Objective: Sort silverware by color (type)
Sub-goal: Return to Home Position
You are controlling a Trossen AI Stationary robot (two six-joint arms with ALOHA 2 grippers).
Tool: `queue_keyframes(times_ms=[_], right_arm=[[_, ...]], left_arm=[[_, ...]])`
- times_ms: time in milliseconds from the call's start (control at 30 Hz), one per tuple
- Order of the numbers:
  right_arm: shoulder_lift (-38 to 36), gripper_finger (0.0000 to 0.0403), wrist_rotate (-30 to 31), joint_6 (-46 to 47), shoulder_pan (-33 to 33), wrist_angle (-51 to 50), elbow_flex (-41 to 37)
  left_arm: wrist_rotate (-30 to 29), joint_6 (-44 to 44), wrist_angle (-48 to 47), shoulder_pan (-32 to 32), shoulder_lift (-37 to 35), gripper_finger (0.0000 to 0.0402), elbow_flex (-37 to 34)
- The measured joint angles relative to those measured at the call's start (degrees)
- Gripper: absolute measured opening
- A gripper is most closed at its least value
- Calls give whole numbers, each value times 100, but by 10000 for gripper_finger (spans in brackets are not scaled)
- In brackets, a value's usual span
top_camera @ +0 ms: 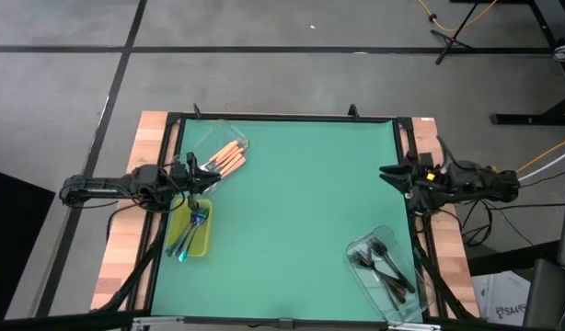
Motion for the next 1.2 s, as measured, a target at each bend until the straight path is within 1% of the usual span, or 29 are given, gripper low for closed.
queue_keyframes(times_ms=[100,400,600,767,900,1067,1200], right_arm=[[-4,124,-1,-68,0,264,-283],[-7,124,-11,-456,0,1618,-1238],[-7,124,-225,-640,-1,2501,-1838],[-9,124,-595,-843,0,3029,-2217],[-7,124,-646,-1139,0,3177,-2281],[-7,124,-632,-1985,0,3438,-2281],[-7,124,-442,-2580,-2,3424,-2281]], left_arm=[[-2,0,0,-2,0,46,1],[-2,-2,0,-2,0,46,2],[-2,-2,0,-2,0,46,2],[-2,-2,0,-2,0,46,2],[-4,-2,0,-2,0,46,2],[-4,-2,0,-2,2,46,2],[-4,-2,1,-2,0,46,2]])
